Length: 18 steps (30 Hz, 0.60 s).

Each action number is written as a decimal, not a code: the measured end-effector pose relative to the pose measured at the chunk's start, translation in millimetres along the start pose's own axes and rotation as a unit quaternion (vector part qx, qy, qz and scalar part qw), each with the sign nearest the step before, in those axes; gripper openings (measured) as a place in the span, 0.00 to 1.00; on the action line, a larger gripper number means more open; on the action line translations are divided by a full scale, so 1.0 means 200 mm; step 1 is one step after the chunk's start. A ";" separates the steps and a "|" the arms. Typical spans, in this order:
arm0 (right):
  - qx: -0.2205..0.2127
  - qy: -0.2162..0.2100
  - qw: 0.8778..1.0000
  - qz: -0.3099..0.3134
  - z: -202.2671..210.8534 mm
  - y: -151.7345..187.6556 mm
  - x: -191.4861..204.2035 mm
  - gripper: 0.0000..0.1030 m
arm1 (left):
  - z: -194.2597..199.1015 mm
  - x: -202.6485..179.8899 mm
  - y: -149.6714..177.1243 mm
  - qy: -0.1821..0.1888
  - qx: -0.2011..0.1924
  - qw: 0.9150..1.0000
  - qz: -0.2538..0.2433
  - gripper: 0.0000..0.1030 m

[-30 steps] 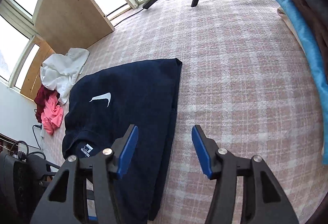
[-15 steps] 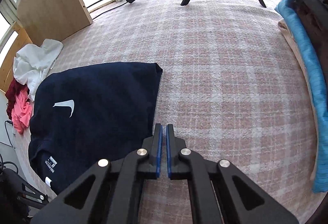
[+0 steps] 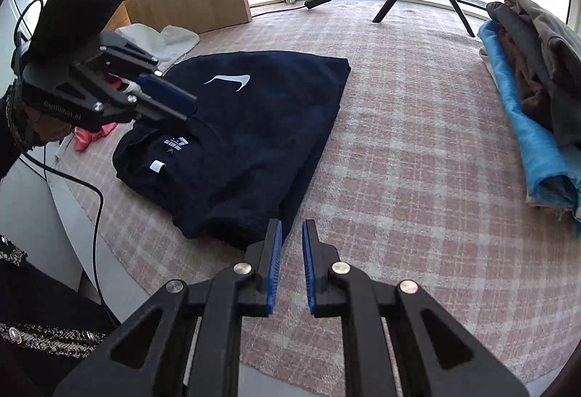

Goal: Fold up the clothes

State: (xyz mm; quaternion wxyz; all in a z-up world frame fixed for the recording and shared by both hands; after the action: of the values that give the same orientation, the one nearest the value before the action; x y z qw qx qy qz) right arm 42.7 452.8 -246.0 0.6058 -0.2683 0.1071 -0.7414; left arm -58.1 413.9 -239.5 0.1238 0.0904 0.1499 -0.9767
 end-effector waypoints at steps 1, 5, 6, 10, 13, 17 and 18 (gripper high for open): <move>-0.002 0.001 1.000 0.005 -0.01 0.01 0.01 0.12 | -0.06 -0.01 -0.04 0.006 0.013 1.000 0.000 0.23; -0.043 -0.025 0.999 0.020 0.06 -0.06 0.07 0.12 | -0.23 -0.05 -0.08 0.006 0.057 0.998 -0.004 0.23; -0.051 -0.033 0.998 0.032 0.09 -0.07 0.10 0.12 | -0.25 -0.04 -0.08 0.008 0.061 0.998 -0.002 0.23; -0.030 -0.002 0.995 0.094 0.00 -0.08 0.16 0.38 | -0.30 -0.03 -0.07 0.011 0.071 0.997 -0.001 0.23; 0.001 0.004 0.995 0.097 -0.11 -0.03 0.15 0.23 | -0.31 -0.02 -0.06 0.014 0.070 0.997 0.002 0.22; -0.030 0.008 0.996 0.082 -0.07 0.04 0.13 0.06 | -0.30 0.02 -0.03 0.018 0.068 0.998 0.007 0.15; -0.032 0.001 0.996 0.081 -0.04 0.07 0.14 0.06 | -0.30 0.02 -0.03 0.024 0.066 0.997 0.012 0.15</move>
State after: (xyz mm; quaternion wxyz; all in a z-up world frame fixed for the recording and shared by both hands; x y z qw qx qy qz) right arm 46.7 421.2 -252.1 0.6547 -0.2775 0.1530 -0.6863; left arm -55.8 437.0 -295.4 0.1256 0.1233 0.0865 -0.9806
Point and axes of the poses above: each gripper's, at about its wrist camera, not at the fingertips, and z roughly against the way its jaws point, x to its left, y to its underside, the point moved 7 cm from there along -z, roughly the way its jaws point, and after that the axes turned 7 degrees about -z, right-handed, at the moved point
